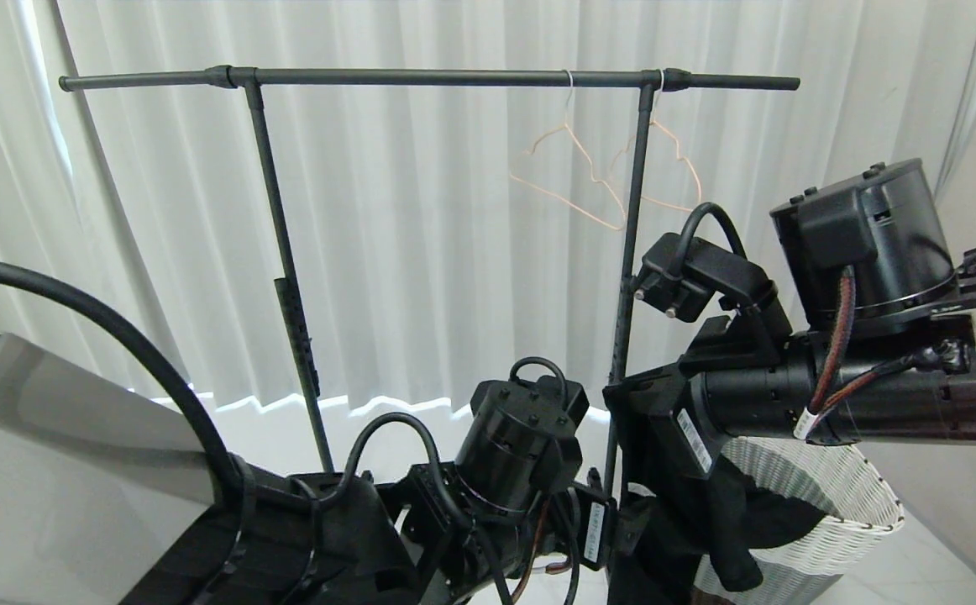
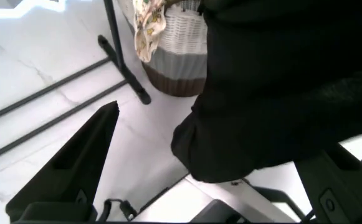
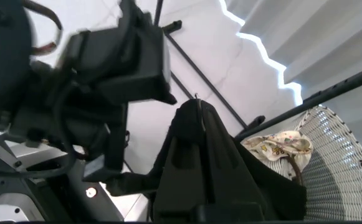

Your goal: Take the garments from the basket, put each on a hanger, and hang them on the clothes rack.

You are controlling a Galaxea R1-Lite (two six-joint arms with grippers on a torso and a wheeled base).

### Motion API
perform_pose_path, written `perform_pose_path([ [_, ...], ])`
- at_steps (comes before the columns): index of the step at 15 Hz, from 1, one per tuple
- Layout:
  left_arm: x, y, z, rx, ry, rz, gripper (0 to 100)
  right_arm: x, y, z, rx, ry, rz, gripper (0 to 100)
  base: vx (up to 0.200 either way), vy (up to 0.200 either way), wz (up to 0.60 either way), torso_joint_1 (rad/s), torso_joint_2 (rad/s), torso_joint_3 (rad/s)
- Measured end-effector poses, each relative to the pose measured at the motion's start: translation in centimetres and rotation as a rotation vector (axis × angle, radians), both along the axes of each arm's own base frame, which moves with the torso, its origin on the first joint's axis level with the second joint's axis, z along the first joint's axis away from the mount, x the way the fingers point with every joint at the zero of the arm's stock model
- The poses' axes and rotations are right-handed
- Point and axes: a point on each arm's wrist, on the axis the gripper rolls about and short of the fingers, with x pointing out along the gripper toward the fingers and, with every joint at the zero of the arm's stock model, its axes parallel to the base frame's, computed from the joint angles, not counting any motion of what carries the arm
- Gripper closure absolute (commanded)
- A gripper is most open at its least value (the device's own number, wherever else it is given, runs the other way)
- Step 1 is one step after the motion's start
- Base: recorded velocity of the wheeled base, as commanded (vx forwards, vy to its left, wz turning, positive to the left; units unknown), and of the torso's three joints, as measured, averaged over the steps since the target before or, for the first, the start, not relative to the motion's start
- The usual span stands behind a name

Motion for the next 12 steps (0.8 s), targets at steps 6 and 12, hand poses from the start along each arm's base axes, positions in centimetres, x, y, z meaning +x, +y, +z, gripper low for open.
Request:
perform_pose_path([
  [6, 1.2, 1.8, 1.5, -0.085, -0.074, 0.057, 0, -0.1, 0.0, 0.0, 0.000, 0.000, 0.004, 100, 0.000, 0.000, 0.00, 0.000, 0.00, 0.000],
  [12, 0.8, 3.0, -1.7, 0.001, 0.000, 0.072, 0, -0.4, 0.1, 0.2, 0.007, -0.004, 0.017, 100, 0.000, 0.000, 0.00, 0.000, 0.00, 0.000],
])
